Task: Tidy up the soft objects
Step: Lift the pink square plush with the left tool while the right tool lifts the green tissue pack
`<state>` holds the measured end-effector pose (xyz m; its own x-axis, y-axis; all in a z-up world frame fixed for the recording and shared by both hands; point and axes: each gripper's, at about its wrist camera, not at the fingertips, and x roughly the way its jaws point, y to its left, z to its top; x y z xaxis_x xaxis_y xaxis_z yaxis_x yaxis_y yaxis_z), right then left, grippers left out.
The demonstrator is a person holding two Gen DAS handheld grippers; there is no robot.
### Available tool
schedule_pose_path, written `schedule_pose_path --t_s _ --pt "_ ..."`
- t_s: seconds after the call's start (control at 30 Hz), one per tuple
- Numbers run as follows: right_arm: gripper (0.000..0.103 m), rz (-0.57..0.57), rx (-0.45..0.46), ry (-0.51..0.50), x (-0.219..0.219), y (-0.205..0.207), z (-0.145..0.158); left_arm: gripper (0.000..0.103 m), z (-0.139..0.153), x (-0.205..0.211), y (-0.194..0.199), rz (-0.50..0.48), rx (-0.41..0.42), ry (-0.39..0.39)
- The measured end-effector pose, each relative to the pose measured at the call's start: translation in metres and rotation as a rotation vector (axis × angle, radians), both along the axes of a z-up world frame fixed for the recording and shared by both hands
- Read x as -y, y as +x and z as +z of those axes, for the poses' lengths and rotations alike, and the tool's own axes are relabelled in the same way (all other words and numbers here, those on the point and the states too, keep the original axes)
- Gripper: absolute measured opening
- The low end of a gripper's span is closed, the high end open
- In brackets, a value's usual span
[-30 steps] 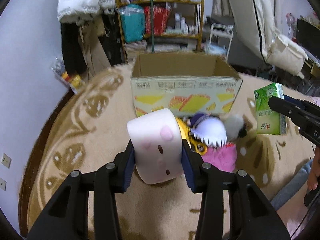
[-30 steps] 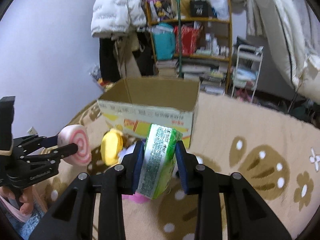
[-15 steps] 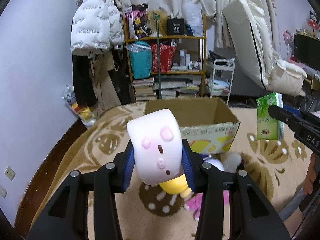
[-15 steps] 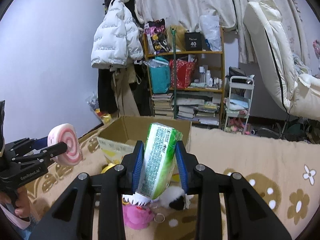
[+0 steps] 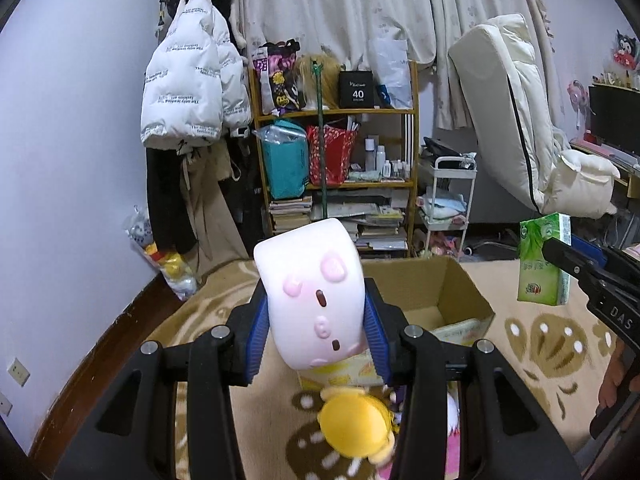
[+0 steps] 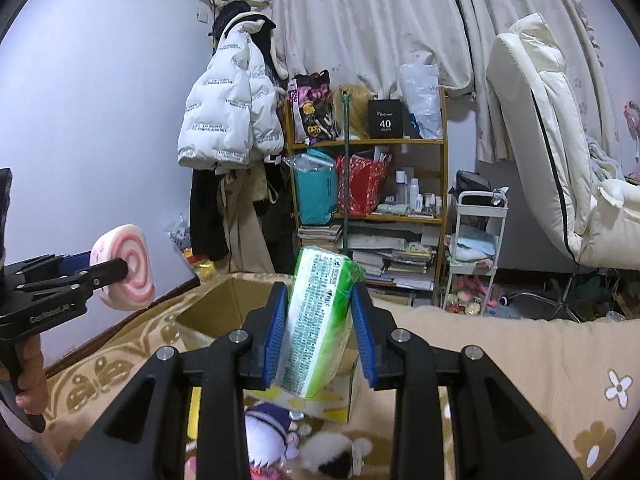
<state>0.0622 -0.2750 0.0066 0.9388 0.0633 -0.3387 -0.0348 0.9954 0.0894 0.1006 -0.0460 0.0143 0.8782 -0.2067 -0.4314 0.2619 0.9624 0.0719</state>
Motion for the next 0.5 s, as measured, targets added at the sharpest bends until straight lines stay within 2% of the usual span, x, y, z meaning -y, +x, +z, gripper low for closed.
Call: schedule_pose_path --t_s 0.33,0.5 --pt "0.034 0.018 0.019 -0.011 -0.001 0.039 -0.001 0.043 -0.014 0.016 0.041 -0.006 0.022 0.000" --pt "0.034 0.030 -0.005 -0.014 -0.003 0.057 -0.013 0.043 -0.036 0.017 0.065 -0.007 -0.037 -0.029"
